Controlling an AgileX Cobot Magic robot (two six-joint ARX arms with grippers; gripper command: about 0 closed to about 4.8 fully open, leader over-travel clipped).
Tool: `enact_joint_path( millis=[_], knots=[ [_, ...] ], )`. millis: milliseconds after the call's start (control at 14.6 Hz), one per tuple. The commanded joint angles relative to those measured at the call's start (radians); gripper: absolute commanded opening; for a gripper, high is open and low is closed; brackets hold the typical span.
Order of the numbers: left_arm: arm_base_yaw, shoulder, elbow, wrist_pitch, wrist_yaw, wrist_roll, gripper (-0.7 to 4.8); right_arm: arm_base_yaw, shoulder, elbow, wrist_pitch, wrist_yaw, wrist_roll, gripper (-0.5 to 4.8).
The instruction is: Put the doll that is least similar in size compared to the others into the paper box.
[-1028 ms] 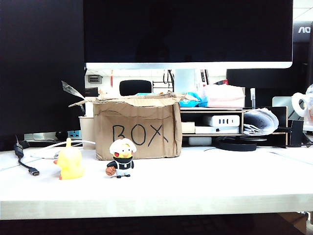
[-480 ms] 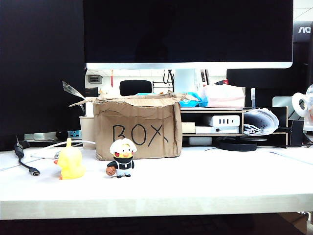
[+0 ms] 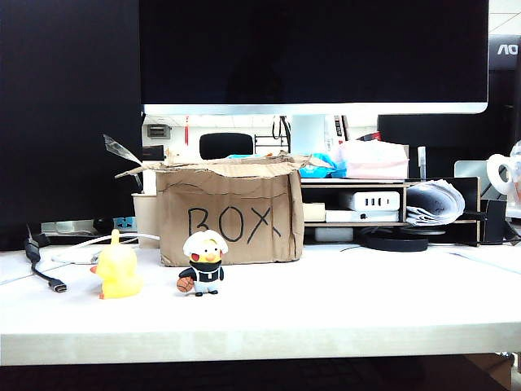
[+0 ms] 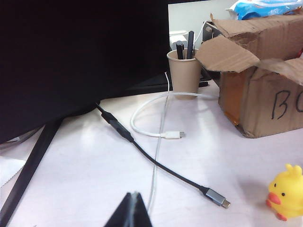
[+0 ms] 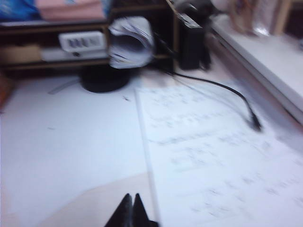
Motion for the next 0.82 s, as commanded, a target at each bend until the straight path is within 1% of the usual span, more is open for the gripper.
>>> enact_joint_path(
  millis=[69,548,754,822],
  knots=[
    [0.001,0.000,0.001,0.012,0.004,0.000,-0.05,0.037,0.000,-0.007,0.034,0.010,-0.007,0.01],
    [0.001,0.000,0.001,0.012,0.004,0.000,-0.05,0.037,0.000,-0.007,0.104,0.001,-0.040,0.01],
    [0.001,0.000,0.001,0.012,0.004,0.000,-0.05,0.031,0.000,-0.007,0.112,-0.101,-0.038,0.01],
    [0.001,0.000,0.001,0.012,0.004,0.000,-0.05,0.031,0.000,-0.007,0.112,-0.103,-0.029,0.01]
  ],
)
